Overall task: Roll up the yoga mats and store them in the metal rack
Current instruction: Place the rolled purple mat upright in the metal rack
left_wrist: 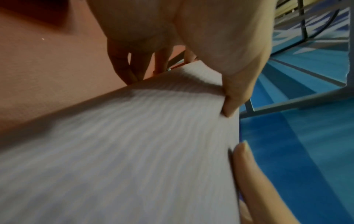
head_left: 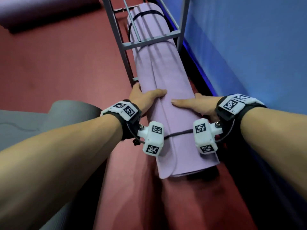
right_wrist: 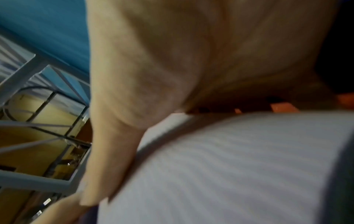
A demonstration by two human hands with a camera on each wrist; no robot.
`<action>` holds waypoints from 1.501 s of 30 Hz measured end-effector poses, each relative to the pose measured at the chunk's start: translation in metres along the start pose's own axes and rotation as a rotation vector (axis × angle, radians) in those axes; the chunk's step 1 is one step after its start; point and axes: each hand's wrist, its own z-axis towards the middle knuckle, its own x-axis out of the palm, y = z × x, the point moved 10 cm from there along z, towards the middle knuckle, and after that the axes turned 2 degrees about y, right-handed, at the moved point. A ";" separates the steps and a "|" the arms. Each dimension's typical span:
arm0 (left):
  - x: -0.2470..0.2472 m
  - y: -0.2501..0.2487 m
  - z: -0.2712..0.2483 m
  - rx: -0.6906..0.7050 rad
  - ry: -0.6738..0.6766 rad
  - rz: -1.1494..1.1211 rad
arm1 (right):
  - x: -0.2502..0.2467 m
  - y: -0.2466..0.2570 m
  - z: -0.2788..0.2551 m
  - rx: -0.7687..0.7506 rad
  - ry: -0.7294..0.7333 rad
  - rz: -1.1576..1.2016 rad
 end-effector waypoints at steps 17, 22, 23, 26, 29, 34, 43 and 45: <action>-0.008 0.060 -0.005 -0.293 0.153 -0.096 | 0.034 0.011 -0.028 0.075 0.169 0.244; -0.018 0.069 -0.021 -0.390 0.261 0.139 | 0.030 -0.009 -0.043 0.157 0.308 0.079; -0.025 0.069 -0.024 -0.401 0.279 0.181 | 0.030 -0.016 -0.047 0.193 0.346 0.000; -0.061 0.051 -0.013 -0.351 0.153 0.214 | 0.031 -0.018 -0.055 0.221 0.336 -0.235; -0.083 0.016 0.005 -0.216 0.013 0.102 | 0.020 0.014 -0.035 0.030 0.116 -0.185; -0.087 -0.036 0.026 -0.053 -0.134 -0.036 | 0.014 0.066 -0.035 -0.142 -0.131 -0.102; -0.085 -0.117 0.065 0.167 -0.363 0.025 | 0.031 0.089 -0.022 -0.100 -0.196 -0.205; -0.085 -0.128 0.073 0.218 -0.389 0.055 | 0.036 0.081 -0.016 -0.043 -0.206 -0.181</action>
